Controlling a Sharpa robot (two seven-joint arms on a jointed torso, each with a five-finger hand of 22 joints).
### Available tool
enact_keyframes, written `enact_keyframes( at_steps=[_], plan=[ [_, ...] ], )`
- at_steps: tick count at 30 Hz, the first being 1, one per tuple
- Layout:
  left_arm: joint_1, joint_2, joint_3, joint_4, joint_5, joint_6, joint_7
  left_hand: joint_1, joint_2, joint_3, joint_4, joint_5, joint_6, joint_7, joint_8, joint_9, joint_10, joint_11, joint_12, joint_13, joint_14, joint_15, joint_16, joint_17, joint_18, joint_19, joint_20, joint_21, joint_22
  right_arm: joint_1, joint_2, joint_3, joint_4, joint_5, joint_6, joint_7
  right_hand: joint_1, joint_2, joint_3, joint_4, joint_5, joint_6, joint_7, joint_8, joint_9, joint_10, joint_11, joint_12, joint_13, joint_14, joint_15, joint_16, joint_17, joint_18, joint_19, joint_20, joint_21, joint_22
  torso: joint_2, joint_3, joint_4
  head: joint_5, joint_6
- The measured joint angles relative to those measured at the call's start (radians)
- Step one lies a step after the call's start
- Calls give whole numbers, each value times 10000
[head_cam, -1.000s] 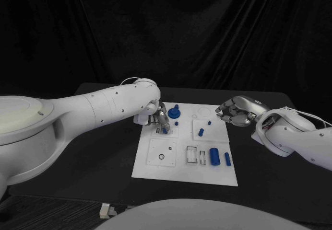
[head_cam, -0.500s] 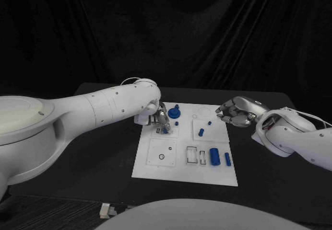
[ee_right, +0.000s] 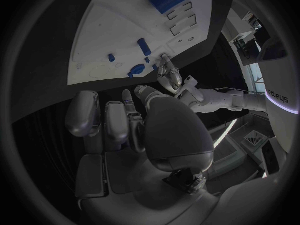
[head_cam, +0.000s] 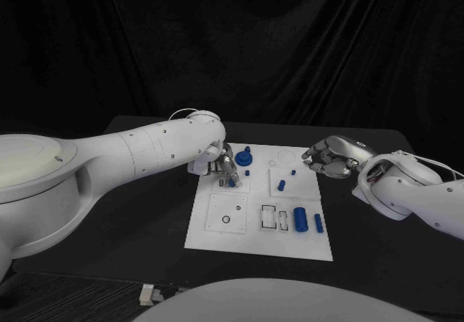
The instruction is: Assemble the parts on the task board
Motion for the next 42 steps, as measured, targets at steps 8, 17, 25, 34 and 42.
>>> enact_keyframes(
  at_steps=[8,17,25,34,42],
  plan=[
    [-15,0,-6,-5,-70,-23,-5,-132,133,-220,219,-114,127,-96,298,370,1,-7,0,0,0,0,0,0,1,0,0,0,0,-3,2,0,-16,6,29,0,0,0,0,0,0,0,0,0,0,0,0,0,-1,0,0,0,0,-1,0,0,0,0,-1,0,0,-7,0],
    [-34,-5,-13,-21,-118,-25,-12,-217,175,-613,475,-549,229,-200,890,1185,-6,-151,0,0,20,-55,0,6,-1,73,-74,44,0,-6,14,0,-38,39,52,0,0,0,0,0,0,0,0,0,-13,0,0,0,0,0,0,0,-19,0,0,0,0,7,-3,-1,-1,10,0],
    [-39,5,-15,-56,-125,-30,-12,-418,287,-989,796,-1487,231,-201,1007,1542,-7,-152,0,0,0,-75,0,8,0,109,-109,96,0,-8,23,0,-57,59,73,-1,0,0,0,0,0,0,0,0,-13,0,0,0,-1,0,0,0,-19,-1,0,0,0,7,-2,-1,-1,10,0],
    [-46,14,-18,-72,-130,-71,-12,-506,375,-1154,961,-1625,265,-235,1107,1691,29,-186,0,0,0,-76,0,7,0,143,-144,159,8,-10,35,0,-68,73,96,-2,0,0,0,0,0,0,0,0,-12,0,0,0,8,0,0,0,-18,0,0,0,0,6,0,-1,-1,4,0],
    [-47,-74,-19,44,-131,-238,-4,-547,335,-1363,1006,-1675,167,-217,1070,1702,29,-187,0,0,0,-75,0,6,0,143,-144,159,7,-15,35,0,-70,79,120,-7,0,0,27,-27,0,0,0,0,-11,0,0,0,6,0,0,-61,-37,0,0,0,-75,5,1,-1,-1,9,0]
  ],
)
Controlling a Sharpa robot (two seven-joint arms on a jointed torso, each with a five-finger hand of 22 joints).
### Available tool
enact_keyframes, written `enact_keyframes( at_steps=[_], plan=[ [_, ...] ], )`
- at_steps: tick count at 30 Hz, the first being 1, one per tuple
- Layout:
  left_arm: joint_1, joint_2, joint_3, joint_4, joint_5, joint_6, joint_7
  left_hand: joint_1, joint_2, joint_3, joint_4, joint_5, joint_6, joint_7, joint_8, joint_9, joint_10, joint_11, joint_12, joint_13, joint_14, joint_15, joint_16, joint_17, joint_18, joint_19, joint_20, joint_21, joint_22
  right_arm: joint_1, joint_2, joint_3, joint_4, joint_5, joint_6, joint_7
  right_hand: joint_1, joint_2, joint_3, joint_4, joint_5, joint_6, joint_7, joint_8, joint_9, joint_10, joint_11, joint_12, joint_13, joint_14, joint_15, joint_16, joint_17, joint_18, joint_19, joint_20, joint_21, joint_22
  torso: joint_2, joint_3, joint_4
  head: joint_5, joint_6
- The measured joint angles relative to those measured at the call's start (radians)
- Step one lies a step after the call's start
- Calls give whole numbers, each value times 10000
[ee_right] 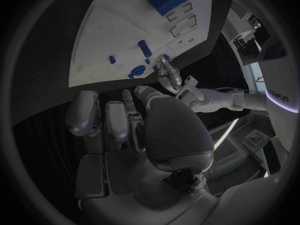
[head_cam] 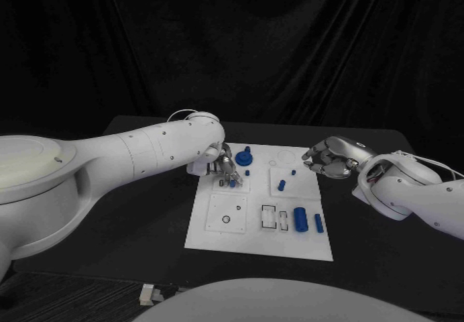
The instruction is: Assemble the parts on the task board
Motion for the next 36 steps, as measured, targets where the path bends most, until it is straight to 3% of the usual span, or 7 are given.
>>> enact_keyframes(
  at_steps=[6,11,14,21,27,31,36],
  plan=[
    [0,-297,2,457,2,-486,51,-368,-428,-752,329,-105,-158,50,-173,0,-1,0,0,0,0,0,0,-1,0,86,-36,182,-1,-7,-9,0,-1,3,9,-2,0,0,0,0,0,0,0,0,0,0,0,0,-1,0,0,0,0,0,0,0,0,-1,0,-1,0,1,0],
    [42,-827,-18,1250,-9,-1201,117,-391,-475,-1183,359,-105,-48,-16,-43,146,-1,0,0,0,7,-65,0,-1,1,144,-70,292,-1,-15,-21,0,-3,5,13,-2,0,0,0,0,0,0,0,0,-8,0,0,0,-1,0,0,0,1,0,0,0,0,-1,-1,-1,0,-15,0],
    [218,-1153,-24,1777,-15,-1596,165,-391,-475,-1257,368,-105,-48,-16,-3,184,-4,-3,0,0,0,-71,0,-2,1,180,-42,334,-1,-15,-38,0,-3,5,14,-2,0,0,0,0,0,0,0,0,-8,0,0,0,-2,0,0,0,1,0,0,0,0,-1,-2,-1,0,-23,0],
    [835,-2448,-5,3628,-225,-2868,466,-326,-540,-1583,369,-106,-123,-17,-3,247,-35,-33,0,0,0,-71,0,-2,0,217,-71,333,-2,-19,-115,0,60,7,-4,9,0,0,0,0,0,0,0,0,-7,0,0,0,-2,0,0,0,16,0,0,0,0,-2,-6,-1,6,-135,0],
    [1052,-3314,-8,4876,-718,-4071,826,480,-403,-1775,313,-81,-917,159,46,469,-7,16,0,0,0,-71,0,-2,1,217,-71,332,-3,-20,-198,0,189,10,-67,48,0,0,0,0,0,0,0,0,-7,0,0,0,-3,0,0,0,75,0,0,0,0,-3,-12,-1,1,-135,0],
    [932,-3651,-2,5441,-1132,-5184,1270,1249,-242,-2014,329,706,-1615,283,439,479,-39,108,0,0,18,22,0,-3,-1,196,60,331,-2,-21,-280,0,292,22,-245,167,-58,-58,40,76,0,74,5,0,-6,0,0,1,-3,0,0,70,143,0,5,5,275,-3,-12,1,-1,-145,0],
    [240,-4024,-35,5878,-1696,-6720,1865,1873,-183,-2116,304,1881,-1801,304,820,479,-7,140,0,0,18,22,0,-3,0,230,94,376,-3,-21,-396,-1,452,73,-588,388,-189,-55,14,125,0,108,2,0,-6,0,0,77,-4,0,0,70,50,0,37,37,281,-3,-10,2,-4,-249,0]
  ],
)
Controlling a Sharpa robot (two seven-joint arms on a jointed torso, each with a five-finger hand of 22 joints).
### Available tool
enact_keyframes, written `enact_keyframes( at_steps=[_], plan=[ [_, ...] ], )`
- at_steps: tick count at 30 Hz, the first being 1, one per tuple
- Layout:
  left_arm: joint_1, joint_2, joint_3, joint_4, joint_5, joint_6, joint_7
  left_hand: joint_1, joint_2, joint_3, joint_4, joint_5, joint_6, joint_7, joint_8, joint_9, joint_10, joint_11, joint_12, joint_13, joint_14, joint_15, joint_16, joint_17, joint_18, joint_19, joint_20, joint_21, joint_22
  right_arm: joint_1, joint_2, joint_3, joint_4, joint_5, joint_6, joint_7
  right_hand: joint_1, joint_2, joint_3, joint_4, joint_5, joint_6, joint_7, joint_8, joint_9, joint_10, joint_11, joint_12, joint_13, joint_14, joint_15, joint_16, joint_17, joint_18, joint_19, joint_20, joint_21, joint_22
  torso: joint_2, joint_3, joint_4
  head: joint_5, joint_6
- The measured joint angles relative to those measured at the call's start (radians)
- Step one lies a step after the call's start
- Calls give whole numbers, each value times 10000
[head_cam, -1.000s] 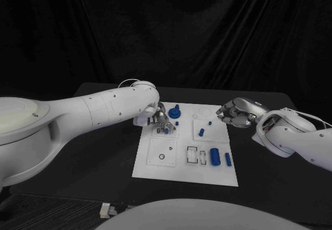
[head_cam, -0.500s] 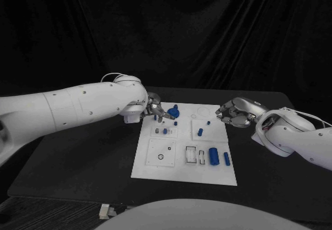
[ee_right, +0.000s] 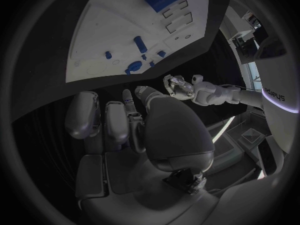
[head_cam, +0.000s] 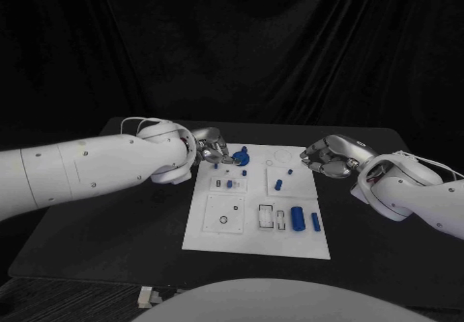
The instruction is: Assemble the parts on the task board
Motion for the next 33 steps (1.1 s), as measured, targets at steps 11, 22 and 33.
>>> enact_keyframes(
  at_steps=[11,22,33],
  plan=[
    [-759,-192,5,78,-1082,-1784,355,-153,121,-440,86,-34,316,-159,258,-228,0,0,0,-1,0,0,0,-1,1,74,-4,142,-1,0,-54,3,53,92,-460,307,-1,2,-1,56,0,35,-35,0,-10,0,0,40,-1,0,0,-119,-247,1,0,0,0,-1,10,4,6,-41,0],
    [-990,-138,6,-27,-1617,-1986,256,-483,217,-836,74,-139,1042,-394,845,-206,-11,-194,0,-1,-1,-112,0,-1,0,94,-102,209,-2,-8,18,2,-26,126,-527,380,0,2,22,32,120,35,-35,40,-22,0,0,40,-1,0,0,-194,-310,0,0,0,-49,-1,9,2,6,20,0],
    [-1254,153,7,-163,-2032,-1607,-251,-926,316,-1240,64,-608,1110,-318,120,-853,-44,-226,0,0,-18,-129,0,-2,-1,72,-151,183,-2,-58,16,-1,-55,139,-520,382,0,2,29,25,185,34,-34,40,-21,0,0,39,-2,0,0,-194,-349,1,0,0,-49,-1,9,3,6,28,0]
  ],
)
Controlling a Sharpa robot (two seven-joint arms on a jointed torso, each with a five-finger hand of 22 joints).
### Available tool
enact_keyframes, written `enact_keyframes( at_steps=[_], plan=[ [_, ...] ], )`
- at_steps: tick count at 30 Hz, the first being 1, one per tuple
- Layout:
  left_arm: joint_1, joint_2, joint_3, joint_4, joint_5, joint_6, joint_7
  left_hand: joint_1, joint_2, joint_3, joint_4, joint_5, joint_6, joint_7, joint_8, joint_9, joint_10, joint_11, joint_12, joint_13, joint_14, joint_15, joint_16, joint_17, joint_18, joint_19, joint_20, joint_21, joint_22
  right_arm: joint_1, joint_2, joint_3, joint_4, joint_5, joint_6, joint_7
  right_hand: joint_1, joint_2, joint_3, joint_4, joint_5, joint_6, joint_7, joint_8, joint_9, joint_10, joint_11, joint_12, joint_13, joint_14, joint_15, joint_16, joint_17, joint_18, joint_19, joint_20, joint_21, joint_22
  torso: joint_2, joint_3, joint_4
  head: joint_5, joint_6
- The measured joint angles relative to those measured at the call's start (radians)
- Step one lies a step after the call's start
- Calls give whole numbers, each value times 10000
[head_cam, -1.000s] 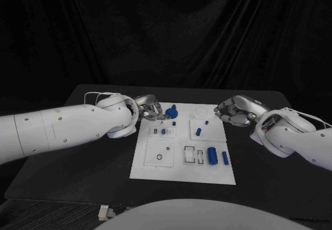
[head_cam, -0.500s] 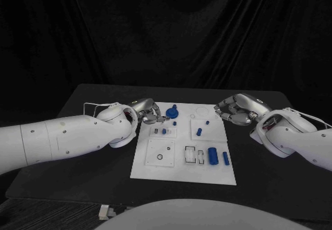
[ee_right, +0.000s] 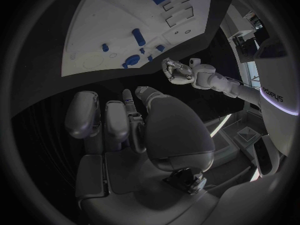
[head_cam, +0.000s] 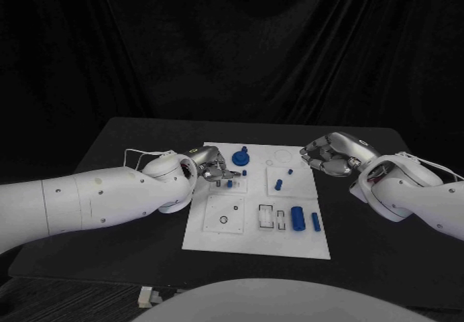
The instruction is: Assemble the parts on the task board
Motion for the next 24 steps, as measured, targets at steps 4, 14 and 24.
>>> enact_keyframes(
  at_steps=[4,14,24],
  plan=[
    [-35,68,-3,-64,-69,136,-146,0,0,-116,13,0,311,117,-1115,-1226,33,33,0,0,0,0,0,0,0,0,0,-3,0,-6,-3,0,-8,1,6,-3,0,0,27,-27,2,0,0,0,0,0,0,0,0,0,0,-16,-9,0,0,0,0,0,-3,0,-1,-11,0],
    [-76,117,0,-142,-150,515,-471,121,120,-143,-14,202,822,30,-1304,-1617,33,33,0,0,0,1,0,0,1,0,1,-3,-1,-15,-4,3,-19,4,37,-22,0,0,27,-27,1,0,0,0,1,0,0,0,-1,0,0,-40,-32,0,0,0,-40,5,0,0,-7,-4,0],
    [-105,210,0,-256,-174,790,-658,362,90,-143,-15,587,876,14,-1292,-1571,32,34,0,0,0,1,0,-1,1,0,1,-3,-1,-18,-4,0,-30,7,87,-45,1,0,27,-27,1,0,0,0,2,0,0,0,-1,0,0,-40,-31,0,0,0,-40,7,-1,-1,-4,-18,0]
  ],
)
